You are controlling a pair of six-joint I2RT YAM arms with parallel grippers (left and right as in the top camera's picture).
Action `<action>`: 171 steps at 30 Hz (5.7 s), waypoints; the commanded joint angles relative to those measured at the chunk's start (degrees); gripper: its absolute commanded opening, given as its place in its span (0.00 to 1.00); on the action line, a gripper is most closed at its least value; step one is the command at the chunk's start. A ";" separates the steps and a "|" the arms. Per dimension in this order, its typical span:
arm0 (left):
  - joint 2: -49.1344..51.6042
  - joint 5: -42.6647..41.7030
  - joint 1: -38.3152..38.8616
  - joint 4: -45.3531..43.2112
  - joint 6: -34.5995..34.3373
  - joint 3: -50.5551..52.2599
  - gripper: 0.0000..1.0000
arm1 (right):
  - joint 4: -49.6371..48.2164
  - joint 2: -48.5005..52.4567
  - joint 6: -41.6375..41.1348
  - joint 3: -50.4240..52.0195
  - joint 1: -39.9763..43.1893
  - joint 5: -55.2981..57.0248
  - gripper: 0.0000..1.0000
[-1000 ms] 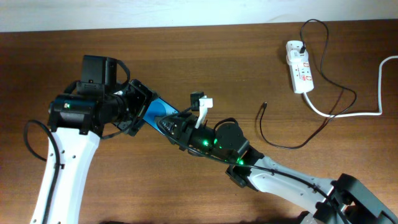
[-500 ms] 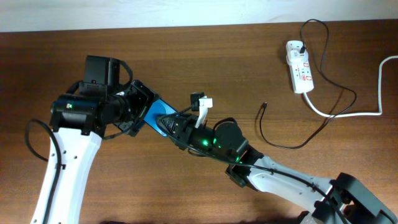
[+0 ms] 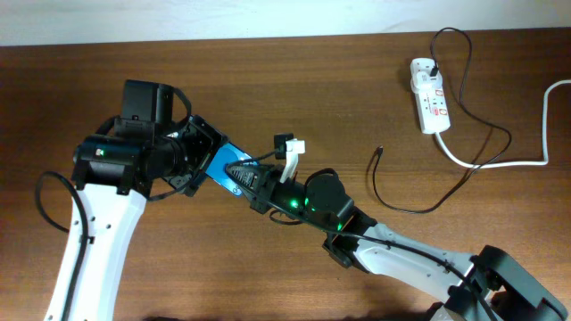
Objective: Plug charger to phone and switch on socket
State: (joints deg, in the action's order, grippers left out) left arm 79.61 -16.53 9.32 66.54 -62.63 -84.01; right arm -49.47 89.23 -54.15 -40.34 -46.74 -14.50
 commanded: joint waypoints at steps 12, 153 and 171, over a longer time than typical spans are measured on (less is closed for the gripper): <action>-0.11 0.50 0.79 1.03 0.57 -0.35 0.80 | -3.06 -0.68 0.17 -1.27 -0.44 -2.62 0.04; -7.87 -27.76 -4.90 -28.81 -8.44 23.93 0.94 | 6.62 -0.68 -64.04 -1.03 13.00 -21.07 0.04; -7.72 -27.08 -7.02 -32.26 -8.76 26.86 0.65 | 6.64 -0.68 -64.02 -1.03 13.00 -24.79 0.04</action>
State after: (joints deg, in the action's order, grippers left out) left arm 71.75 -43.53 2.59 34.54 -71.79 -57.41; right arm -41.85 89.32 -118.34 -40.38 -33.47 -37.23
